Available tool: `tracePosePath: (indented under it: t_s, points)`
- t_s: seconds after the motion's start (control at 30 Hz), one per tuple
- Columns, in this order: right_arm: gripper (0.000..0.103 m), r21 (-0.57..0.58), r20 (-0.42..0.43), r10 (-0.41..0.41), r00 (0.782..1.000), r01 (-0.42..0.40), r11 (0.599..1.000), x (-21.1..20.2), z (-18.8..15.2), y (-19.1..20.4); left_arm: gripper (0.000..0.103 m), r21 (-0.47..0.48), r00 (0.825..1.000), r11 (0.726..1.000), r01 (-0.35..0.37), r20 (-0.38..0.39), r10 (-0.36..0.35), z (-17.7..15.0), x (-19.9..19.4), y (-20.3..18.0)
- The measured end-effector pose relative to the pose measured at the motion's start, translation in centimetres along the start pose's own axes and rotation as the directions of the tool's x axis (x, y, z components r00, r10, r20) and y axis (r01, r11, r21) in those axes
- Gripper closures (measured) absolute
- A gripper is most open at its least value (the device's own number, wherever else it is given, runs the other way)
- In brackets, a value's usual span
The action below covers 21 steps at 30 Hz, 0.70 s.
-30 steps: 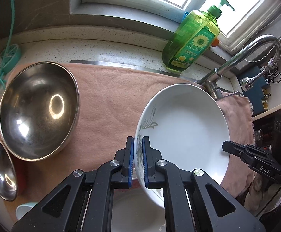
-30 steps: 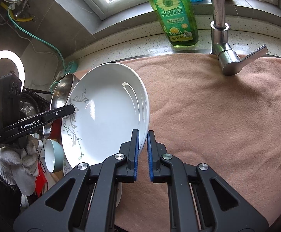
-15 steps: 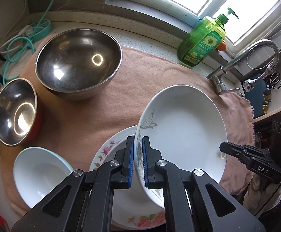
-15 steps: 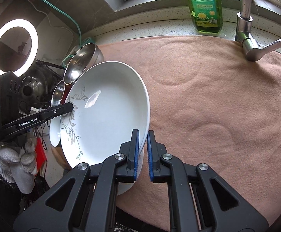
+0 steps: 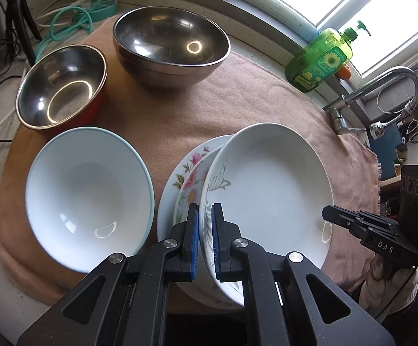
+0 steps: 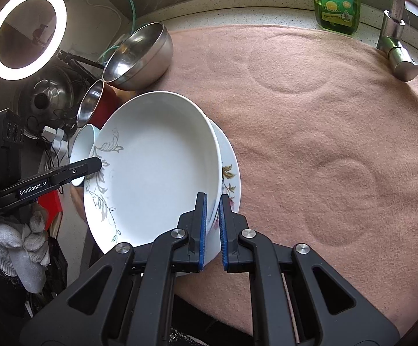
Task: Organize plates and bowls
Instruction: 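Lower the leaf-pattern plate onto the stacked floral plates with the right tool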
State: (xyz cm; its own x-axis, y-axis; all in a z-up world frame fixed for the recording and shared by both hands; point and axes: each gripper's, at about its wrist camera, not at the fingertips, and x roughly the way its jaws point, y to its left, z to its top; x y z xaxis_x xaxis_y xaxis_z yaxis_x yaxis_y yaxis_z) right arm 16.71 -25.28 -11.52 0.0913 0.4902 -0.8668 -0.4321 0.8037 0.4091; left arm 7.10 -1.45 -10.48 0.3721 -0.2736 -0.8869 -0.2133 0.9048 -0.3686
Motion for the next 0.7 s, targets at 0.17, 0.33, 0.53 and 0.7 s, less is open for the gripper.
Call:
tracePosePath:
  t_s: [0.17, 0.33, 0.53, 0.7]
  points:
    - [0.095, -0.021, -0.015, -0.011, 1.000, 0.011, 1.000, 0.9, -0.1, 0.6, 0.096, -0.021, 1.000, 1.000, -0.005, -0.003, 0.005, -0.8, -0.1, 0.7]
    - [0.095, -0.042, -0.027, -0.027, 0.999, 0.026, 0.999, 1.5, -0.1, 0.9, 0.096, -0.028, 1.000, 1.000, -0.013, -0.010, 0.013, -1.2, -0.1, 1.2]
    - [0.095, -0.064, -0.027, -0.046, 0.999, 0.044, 0.997, 1.5, -0.1, 1.2, 0.096, -0.028, 1.000, 0.999, -0.017, -0.011, 0.017, -1.4, -0.1, 1.5]
    - [0.095, -0.098, -0.024, -0.080, 0.997, 0.077, 0.992, 1.6, -0.1, 1.8, 0.096, -0.020, 0.999, 0.999, -0.031, -0.023, 0.031, -1.2, 0.3, 1.5]
